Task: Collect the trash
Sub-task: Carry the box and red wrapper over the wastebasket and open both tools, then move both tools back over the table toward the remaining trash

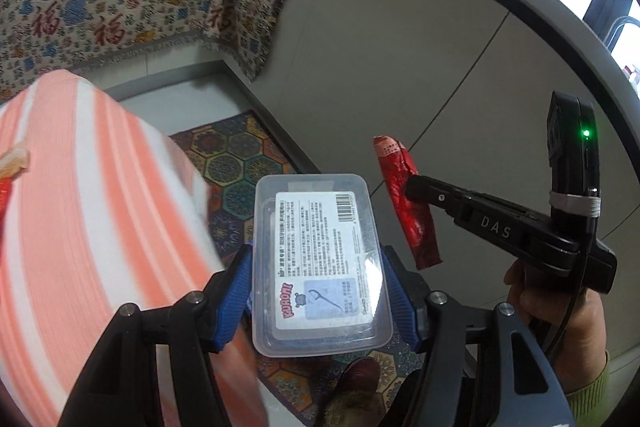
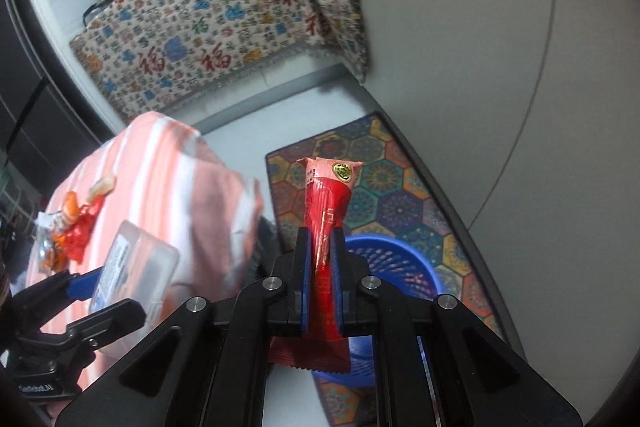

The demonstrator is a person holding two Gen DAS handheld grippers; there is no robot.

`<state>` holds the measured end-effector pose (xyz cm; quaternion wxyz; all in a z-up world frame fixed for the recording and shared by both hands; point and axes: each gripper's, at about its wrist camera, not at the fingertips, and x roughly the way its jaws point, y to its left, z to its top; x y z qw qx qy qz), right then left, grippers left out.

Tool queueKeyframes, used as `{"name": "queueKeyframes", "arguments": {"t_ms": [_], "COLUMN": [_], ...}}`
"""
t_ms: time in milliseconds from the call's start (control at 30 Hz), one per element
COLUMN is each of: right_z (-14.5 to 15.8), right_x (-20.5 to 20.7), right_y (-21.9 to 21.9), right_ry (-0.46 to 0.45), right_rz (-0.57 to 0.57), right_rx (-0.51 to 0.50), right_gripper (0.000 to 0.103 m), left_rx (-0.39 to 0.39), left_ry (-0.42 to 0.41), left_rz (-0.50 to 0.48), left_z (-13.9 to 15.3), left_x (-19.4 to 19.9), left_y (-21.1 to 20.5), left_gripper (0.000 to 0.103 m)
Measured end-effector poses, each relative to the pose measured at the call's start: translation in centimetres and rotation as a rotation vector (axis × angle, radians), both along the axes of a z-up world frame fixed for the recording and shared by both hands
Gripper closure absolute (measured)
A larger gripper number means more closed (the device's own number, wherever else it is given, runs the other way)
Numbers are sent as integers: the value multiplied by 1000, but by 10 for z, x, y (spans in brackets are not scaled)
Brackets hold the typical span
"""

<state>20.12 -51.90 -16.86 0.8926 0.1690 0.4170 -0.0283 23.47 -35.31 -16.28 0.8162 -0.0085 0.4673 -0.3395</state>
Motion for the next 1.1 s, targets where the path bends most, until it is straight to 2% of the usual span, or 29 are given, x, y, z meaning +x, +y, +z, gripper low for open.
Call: {"name": "queueKeyframes", "arguments": {"t_ms": [100, 500, 567, 600, 633, 700, 767, 867, 1033, 1100], "right_z": [-12, -19, -20, -20, -20, -16, -12, -5, 5, 10], "right_x": [1, -4, -1, -1, -1, -4, -7, -12, -13, -13], "right_y": [-16, -45, -47, -48, -50, -55, -59, -63, -57, -49], "right_ry": [21, 22, 24, 21, 17, -3, -20, -40, -48, -57], "right_rz": [-20, -58, -56, -61, -73, -101, -119, -145, -181, -189], "right_rx": [61, 130, 139, 143, 147, 148, 136, 98, -6, -64], "right_gripper": [95, 93, 86, 78, 60, 47, 47, 38, 12, 8], "left_rx": [12, 43, 51, 55, 55, 65, 68, 65, 70, 68], "left_ry": [20, 42, 53, 68, 84, 108, 114, 84, -26, -69], "left_rz": [-8, -25, -21, -25, -30, -30, -27, -26, -1, 23], "left_z": [-16, -47, -53, -58, -63, -71, -75, -67, -35, -19], "left_x": [5, 26, 24, 27, 31, 35, 36, 25, -1, -16], "left_y": [-20, -64, -70, -74, -78, -84, -86, -80, -53, -27], "left_gripper": [40, 39, 38, 37, 37, 37, 37, 37, 37, 37]}}
